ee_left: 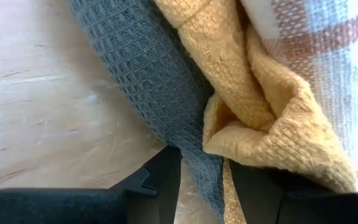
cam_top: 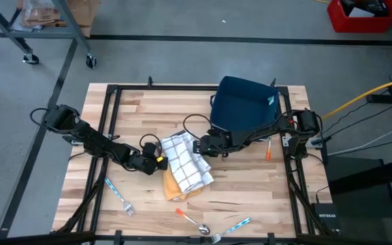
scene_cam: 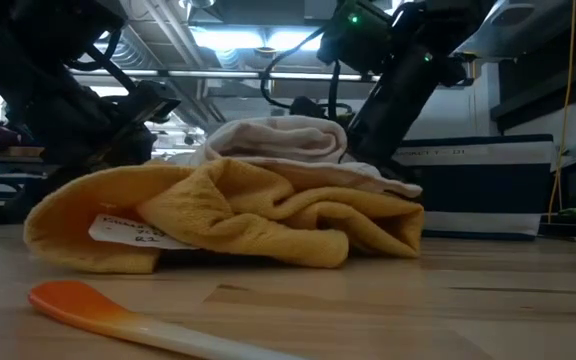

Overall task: Fold towel
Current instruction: Put the stacked towels into the blue bin

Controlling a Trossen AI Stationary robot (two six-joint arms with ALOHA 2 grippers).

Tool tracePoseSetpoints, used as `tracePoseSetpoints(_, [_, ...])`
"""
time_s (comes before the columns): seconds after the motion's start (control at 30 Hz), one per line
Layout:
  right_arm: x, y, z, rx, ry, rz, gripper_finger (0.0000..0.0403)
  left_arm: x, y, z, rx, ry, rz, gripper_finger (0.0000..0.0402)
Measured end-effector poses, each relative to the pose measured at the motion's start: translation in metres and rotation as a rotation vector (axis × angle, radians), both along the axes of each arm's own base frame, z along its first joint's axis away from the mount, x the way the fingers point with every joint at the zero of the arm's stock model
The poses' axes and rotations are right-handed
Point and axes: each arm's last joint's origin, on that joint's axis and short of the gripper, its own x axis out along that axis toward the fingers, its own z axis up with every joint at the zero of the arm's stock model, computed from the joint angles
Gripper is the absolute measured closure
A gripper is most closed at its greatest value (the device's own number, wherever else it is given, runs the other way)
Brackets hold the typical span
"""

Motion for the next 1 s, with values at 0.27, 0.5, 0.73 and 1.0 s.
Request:
tracePoseSetpoints(0.27, [0.008,0.000,-0.027,0.013,0.016,-0.024,0.0286,0.000,0.000,0.000,-0.001,0.000,0.001,0.0274])
tracePoseSetpoints(0.5, [0.018,0.001,-0.036,0.064,-0.051,-0.035,0.0286,0.000,0.000,0.000,-0.010,0.000,0.007,0.0274])
tracePoseSetpoints(0.73, [0.020,0.002,-0.038,0.096,-0.072,-0.026,0.0286,0.000,0.000,0.000,-0.012,-0.001,0.009,0.0274])
tracePoseSetpoints(1.0, [0.035,0.023,-0.051,0.192,-0.215,0.024,0.0286,0.000,0.000,0.000,-0.011,0.001,0.009,0.0274])
